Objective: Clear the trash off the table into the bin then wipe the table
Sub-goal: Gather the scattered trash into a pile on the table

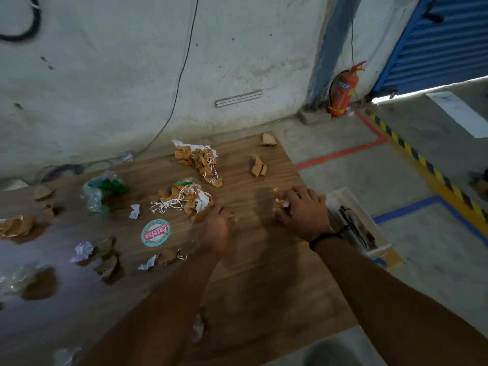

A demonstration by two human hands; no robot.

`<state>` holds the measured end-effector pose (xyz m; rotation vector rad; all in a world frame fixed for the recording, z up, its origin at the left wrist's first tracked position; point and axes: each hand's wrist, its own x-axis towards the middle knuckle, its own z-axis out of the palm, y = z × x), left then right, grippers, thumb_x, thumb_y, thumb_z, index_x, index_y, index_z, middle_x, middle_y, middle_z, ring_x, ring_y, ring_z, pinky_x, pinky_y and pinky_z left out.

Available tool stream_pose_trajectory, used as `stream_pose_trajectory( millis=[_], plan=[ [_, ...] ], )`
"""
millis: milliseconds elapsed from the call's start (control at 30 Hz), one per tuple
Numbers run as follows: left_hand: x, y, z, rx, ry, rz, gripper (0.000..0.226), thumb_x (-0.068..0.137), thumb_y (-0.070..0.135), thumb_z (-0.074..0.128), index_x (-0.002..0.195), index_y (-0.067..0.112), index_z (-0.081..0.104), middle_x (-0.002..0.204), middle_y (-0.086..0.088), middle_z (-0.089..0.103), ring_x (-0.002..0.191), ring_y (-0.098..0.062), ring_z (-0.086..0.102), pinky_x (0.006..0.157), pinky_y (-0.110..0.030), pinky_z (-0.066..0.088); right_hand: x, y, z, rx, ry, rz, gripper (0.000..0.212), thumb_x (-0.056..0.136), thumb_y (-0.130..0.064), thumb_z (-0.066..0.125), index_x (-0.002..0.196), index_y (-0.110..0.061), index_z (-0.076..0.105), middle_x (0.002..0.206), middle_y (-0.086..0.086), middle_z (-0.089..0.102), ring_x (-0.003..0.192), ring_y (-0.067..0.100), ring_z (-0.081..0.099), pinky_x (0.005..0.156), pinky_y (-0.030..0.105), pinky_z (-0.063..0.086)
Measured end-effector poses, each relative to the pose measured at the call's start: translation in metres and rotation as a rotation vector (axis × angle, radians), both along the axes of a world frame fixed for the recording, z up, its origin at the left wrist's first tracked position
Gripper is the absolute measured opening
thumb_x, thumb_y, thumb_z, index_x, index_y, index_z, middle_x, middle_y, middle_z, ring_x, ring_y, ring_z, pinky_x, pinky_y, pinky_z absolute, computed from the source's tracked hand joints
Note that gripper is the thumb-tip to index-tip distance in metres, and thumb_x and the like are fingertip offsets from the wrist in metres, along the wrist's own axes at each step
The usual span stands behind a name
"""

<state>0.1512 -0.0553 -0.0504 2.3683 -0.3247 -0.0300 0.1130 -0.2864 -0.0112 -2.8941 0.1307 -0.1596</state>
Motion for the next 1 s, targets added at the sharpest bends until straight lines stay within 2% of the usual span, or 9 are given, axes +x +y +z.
stream_pose_trajectory(
  millis=[67, 200, 367, 500, 567, 733, 833, 900, 1000],
  plan=[
    [0.002, 0.000, -0.013, 0.100, -0.013, -0.023, 0.027, 0.085, 0.023, 0.059, 0.105, 0.007, 0.067, 0.111, -0.013, 0.059, 0.104, -0.031, 0.054, 0.091, -0.042, 0.045, -0.001, 0.003, -0.005, 0.013, 0.049, 0.010, 0.060, 0.080, -0.065, 0.055, 0.128, -0.030, 0.049, 0.137, 0.002, 0.046, 0.126, 0.030, 0.042, 0.098, 0.048, 0.041],
    [-0.010, 0.004, -0.020, 0.280, -0.107, 0.007, 0.028, 0.089, 0.030, 0.057, 0.114, 0.019, 0.063, 0.120, -0.004, 0.052, 0.112, -0.027, 0.044, 0.094, -0.039, 0.038, -0.008, 0.010, -0.014, -0.009, 0.151, -0.012, 0.078, 0.074, -0.073, 0.057, 0.141, -0.037, 0.038, 0.148, 0.004, 0.036, 0.131, 0.035, 0.039, 0.100, 0.047, 0.041],
    [-0.014, 0.006, -0.024, 0.298, -0.152, -0.006, 0.034, 0.081, 0.007, 0.058, 0.111, 0.022, 0.064, 0.118, -0.006, 0.053, 0.106, -0.026, 0.043, 0.088, -0.040, 0.043, -0.006, 0.016, -0.030, -0.004, 0.084, -0.053, 0.057, 0.081, -0.049, 0.065, 0.134, -0.034, 0.048, 0.138, 0.006, 0.047, 0.115, 0.037, 0.051, 0.085, 0.043, 0.046],
    [-0.005, 0.002, -0.021, 0.179, -0.055, 0.006, 0.034, 0.081, -0.003, 0.055, 0.107, 0.016, 0.067, 0.117, -0.007, 0.057, 0.108, -0.027, 0.049, 0.093, -0.037, 0.043, 0.005, 0.016, -0.022, 0.045, 0.125, -0.055, 0.049, 0.083, -0.036, 0.065, 0.130, -0.028, 0.053, 0.132, 0.007, 0.051, 0.114, 0.036, 0.050, 0.087, 0.045, 0.048],
    [0.000, 0.003, -0.015, 0.072, 0.068, 0.122, 0.034, 0.081, -0.006, 0.053, 0.101, 0.015, 0.071, 0.111, -0.005, 0.065, 0.105, -0.024, 0.059, 0.093, -0.033, 0.046, 0.006, 0.019, -0.019, 0.122, 0.149, -0.040, 0.049, 0.084, -0.033, 0.066, 0.130, -0.026, 0.053, 0.131, 0.007, 0.051, 0.114, 0.035, 0.050, 0.090, 0.045, 0.047],
    [-0.010, 0.019, 0.019, -0.295, 0.274, 0.373, 0.020, 0.083, 0.001, 0.055, 0.089, 0.010, 0.072, 0.091, -0.009, 0.072, 0.087, -0.024, 0.067, 0.077, -0.033, 0.055, -0.001, 0.066, -0.007, 0.342, 0.028, 0.080, 0.046, 0.078, -0.026, 0.073, 0.122, -0.021, 0.060, 0.117, 0.005, 0.058, 0.104, 0.027, 0.056, 0.085, 0.036, 0.048],
    [-0.019, 0.043, 0.050, -0.422, 0.194, 0.446, 0.022, 0.078, -0.003, 0.060, 0.091, 0.009, 0.074, 0.093, -0.009, 0.073, 0.088, -0.020, 0.067, 0.078, -0.029, 0.053, 0.005, 0.110, 0.012, 0.455, -0.041, 0.204, 0.046, 0.076, -0.023, 0.074, 0.119, -0.022, 0.060, 0.113, 0.003, 0.059, 0.104, 0.026, 0.057, 0.087, 0.034, 0.046],
    [-0.026, 0.069, 0.068, -0.474, 0.120, 0.469, 0.021, 0.073, 0.004, 0.061, 0.090, 0.007, 0.074, 0.091, -0.008, 0.074, 0.085, -0.018, 0.068, 0.078, -0.030, 0.054, 0.009, 0.142, 0.026, 0.537, -0.034, 0.285, 0.048, 0.076, -0.023, 0.075, 0.121, -0.024, 0.058, 0.116, 0.002, 0.057, 0.108, 0.024, 0.056, 0.091, 0.034, 0.046],
    [-0.041, 0.117, 0.080, -0.449, 0.030, 0.544, 0.027, 0.068, 0.010, 0.055, 0.089, 0.007, 0.073, 0.088, -0.010, 0.073, 0.079, -0.017, 0.066, 0.071, -0.024, 0.050, 0.010, 0.195, 0.042, 0.607, -0.005, 0.383, 0.052, 0.076, -0.027, 0.076, 0.124, -0.027, 0.057, 0.123, 0.001, 0.054, 0.112, 0.020, 0.054, 0.094, 0.033, 0.046]
  ],
)
